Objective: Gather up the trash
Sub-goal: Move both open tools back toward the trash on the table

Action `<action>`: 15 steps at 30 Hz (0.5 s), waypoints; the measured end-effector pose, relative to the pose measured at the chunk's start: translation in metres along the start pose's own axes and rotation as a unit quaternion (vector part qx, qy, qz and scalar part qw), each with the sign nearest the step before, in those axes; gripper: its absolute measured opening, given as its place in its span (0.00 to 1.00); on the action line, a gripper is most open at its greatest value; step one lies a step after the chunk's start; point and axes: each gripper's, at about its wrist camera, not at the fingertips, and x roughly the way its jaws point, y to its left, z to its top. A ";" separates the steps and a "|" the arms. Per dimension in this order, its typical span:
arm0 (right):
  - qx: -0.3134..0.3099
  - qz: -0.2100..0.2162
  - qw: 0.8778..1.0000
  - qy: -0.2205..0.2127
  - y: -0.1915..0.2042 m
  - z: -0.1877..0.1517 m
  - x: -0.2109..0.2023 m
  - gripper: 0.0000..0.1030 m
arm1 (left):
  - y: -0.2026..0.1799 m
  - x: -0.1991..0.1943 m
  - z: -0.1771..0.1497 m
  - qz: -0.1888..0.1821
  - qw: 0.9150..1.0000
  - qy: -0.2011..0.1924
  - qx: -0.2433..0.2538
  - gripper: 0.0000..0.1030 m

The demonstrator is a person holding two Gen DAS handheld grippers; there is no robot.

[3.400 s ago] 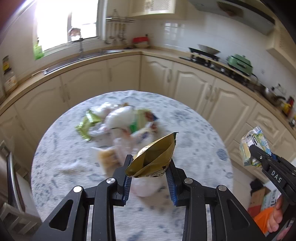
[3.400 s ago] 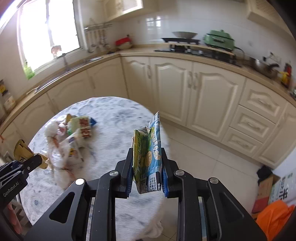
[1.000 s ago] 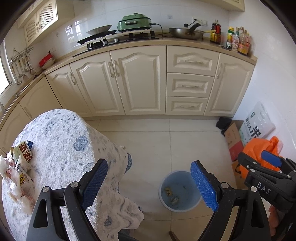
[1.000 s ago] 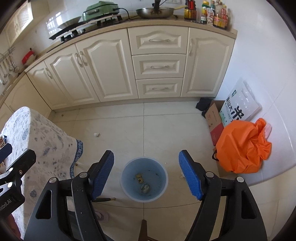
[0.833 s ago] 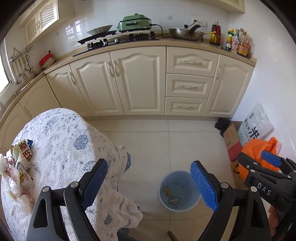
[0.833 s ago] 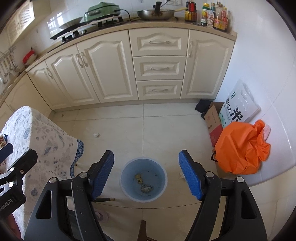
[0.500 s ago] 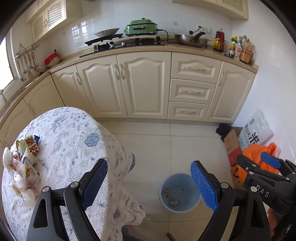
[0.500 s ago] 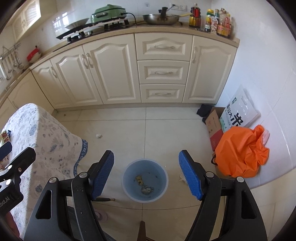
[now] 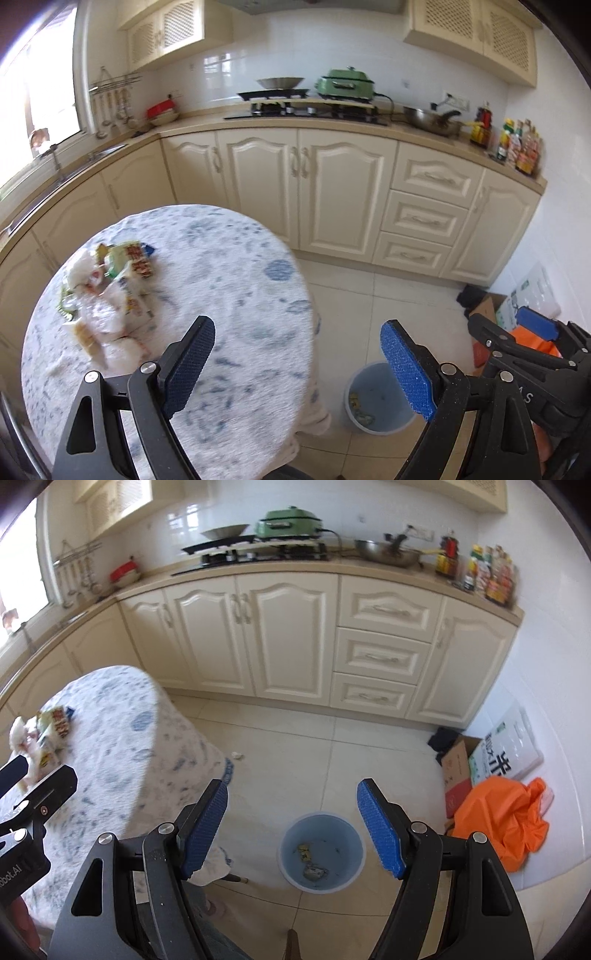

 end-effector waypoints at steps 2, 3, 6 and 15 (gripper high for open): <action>-0.018 0.014 1.000 -0.003 0.017 0.000 -0.003 0.72 | 0.017 -0.013 -0.005 0.015 1.000 -0.008 -0.016 0.86; -0.028 0.023 0.999 -0.004 0.026 0.000 -0.004 0.73 | 0.025 -0.020 -0.009 0.024 0.999 -0.011 -0.024 0.86; -0.059 0.051 0.997 -0.008 0.058 0.000 -0.009 0.74 | 0.049 -0.041 -0.021 0.050 0.997 -0.018 -0.051 0.86; -0.155 0.129 0.979 -0.004 0.154 -0.011 -0.011 0.75 | 0.111 -0.086 -0.056 0.138 0.980 -0.021 -0.139 0.86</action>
